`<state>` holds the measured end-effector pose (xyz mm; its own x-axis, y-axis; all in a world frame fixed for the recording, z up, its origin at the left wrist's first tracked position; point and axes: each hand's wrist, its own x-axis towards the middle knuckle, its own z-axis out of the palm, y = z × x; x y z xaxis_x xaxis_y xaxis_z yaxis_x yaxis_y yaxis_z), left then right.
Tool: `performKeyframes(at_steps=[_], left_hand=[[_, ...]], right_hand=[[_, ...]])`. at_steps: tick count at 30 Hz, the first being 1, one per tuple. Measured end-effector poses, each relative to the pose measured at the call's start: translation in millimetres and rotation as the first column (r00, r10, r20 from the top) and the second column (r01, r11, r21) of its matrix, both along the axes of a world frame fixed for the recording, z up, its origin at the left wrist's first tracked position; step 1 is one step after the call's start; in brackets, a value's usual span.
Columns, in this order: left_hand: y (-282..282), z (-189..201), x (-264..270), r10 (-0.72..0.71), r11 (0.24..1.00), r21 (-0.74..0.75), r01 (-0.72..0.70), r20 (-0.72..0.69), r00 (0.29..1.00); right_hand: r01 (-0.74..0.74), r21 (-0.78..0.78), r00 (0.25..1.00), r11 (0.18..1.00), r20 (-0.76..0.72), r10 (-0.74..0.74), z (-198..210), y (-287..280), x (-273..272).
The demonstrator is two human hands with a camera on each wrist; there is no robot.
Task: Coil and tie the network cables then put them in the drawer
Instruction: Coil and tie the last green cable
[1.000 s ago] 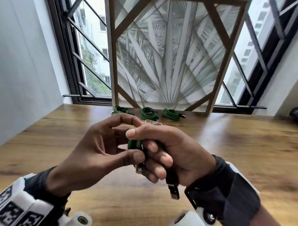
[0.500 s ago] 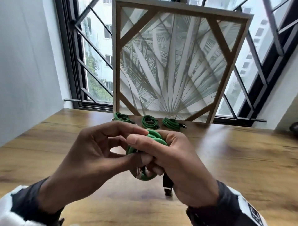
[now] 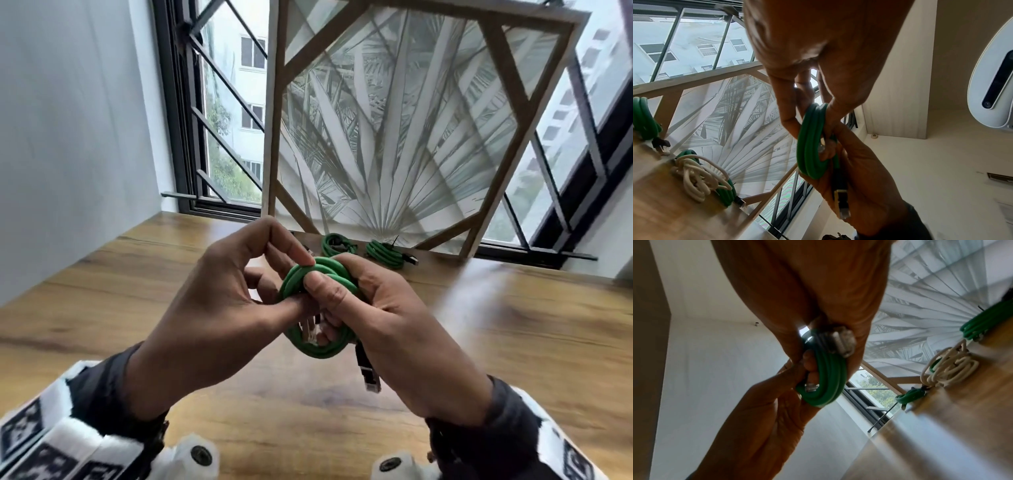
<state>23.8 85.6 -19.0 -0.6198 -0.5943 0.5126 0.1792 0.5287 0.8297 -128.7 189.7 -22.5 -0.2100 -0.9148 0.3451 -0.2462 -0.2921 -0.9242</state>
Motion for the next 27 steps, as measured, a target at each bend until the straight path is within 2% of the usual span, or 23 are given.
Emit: performKeyframes(at_steps=[2,6,9,11,13,16,20,22,24,27], left_hand=[[-1,-1,0,0.014,1.0,-0.002,-0.014,0.026,1.0],[-7,-5,0,0.06,0.998,-0.012,-0.06,0.042,0.997],[-10,-6,-2,0.03,0.999,0.021,-0.032,0.081,0.996],[-14,-9,-3,0.02,0.999,0.045,-0.027,0.143,0.99],[-19,-10,-2,-0.055,0.994,0.108,0.035,0.192,0.98],[-23,-4,-2,-0.236,0.961,0.2,0.189,0.244,0.941],[-25,4,3,-0.356,0.916,0.28,0.286,0.241,0.903],[-25,5,5,-0.379,0.917,0.233,0.324,0.255,0.89],[-25,3,2,-0.349,0.934,0.193,0.302,0.298,0.888],[-34,1,-7,-0.185,0.97,-0.06,0.234,0.438,0.879]], right_hand=[[-0.004,0.003,1.0,1.0,-0.024,0.004,0,1,0],[-0.142,0.071,0.989,0.987,-0.024,0.144,-1,2,-6],[-0.143,0.102,0.988,0.984,-0.039,0.147,-2,1,-9],[-0.143,0.106,0.99,0.984,0.02,0.142,-2,0,-9],[-0.147,0.107,0.987,0.983,0.075,0.139,-2,0,-9],[-0.14,0.099,0.99,0.985,0.032,0.138,-4,0,-9],[-0.12,0.094,0.993,0.988,0.007,0.12,-7,-4,-6],[-0.109,0.093,0.994,0.99,0.023,0.108,-10,-6,-4],[-0.096,0.106,0.995,0.99,0.018,0.095,-14,-8,-3],[-0.083,0.136,0.996,0.987,-0.011,0.085,-21,-8,-2]])
